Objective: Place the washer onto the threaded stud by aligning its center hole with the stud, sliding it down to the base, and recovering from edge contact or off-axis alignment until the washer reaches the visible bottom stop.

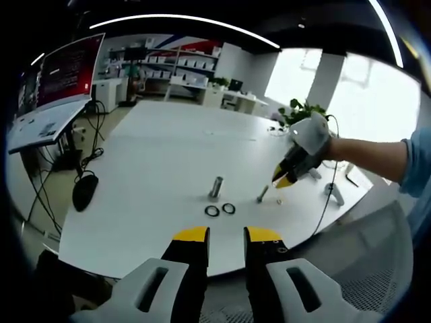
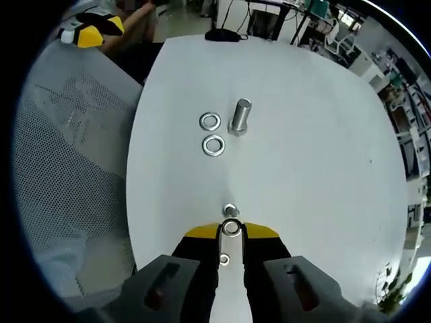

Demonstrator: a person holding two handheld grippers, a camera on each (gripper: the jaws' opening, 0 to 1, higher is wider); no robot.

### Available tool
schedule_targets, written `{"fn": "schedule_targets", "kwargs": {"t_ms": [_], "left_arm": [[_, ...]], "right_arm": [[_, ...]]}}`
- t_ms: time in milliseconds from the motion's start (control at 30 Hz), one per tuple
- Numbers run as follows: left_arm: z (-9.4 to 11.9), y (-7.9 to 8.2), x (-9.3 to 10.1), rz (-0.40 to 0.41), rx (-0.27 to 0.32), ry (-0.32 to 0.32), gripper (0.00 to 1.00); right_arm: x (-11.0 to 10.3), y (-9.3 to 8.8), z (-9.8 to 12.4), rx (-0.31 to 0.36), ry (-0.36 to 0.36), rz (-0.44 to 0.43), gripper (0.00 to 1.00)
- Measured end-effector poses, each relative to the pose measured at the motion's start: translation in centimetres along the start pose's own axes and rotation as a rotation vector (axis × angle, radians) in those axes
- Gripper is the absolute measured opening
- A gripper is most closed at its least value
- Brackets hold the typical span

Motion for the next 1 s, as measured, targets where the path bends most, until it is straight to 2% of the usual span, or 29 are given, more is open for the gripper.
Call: {"fn": "schedule_targets", "kwargs": {"t_ms": [333, 1000], "left_arm": [[0.0, 0.0, 0.0, 0.002, 0.003, 0.000, 0.18], [-0.1, 0.0, 0.0, 0.001, -0.003, -0.002, 0.18]], "right_arm": [[0.1, 0.9, -0.7, -0.028, 0.012, 0.022, 0.13], [0.5, 0.9, -2.1, -0.080, 0.011, 0.043, 0.12]]}}
Point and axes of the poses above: the point that each gripper's makers call its tool centre point, and the gripper's own axes: z roughly backward along the fingers, x roughly to its right, y roughly out of its top, the point moved 10 cm from there along z, roughly backward along the fingers, and after that the axes turned 2 degrees about x, right-handed, at the moved point
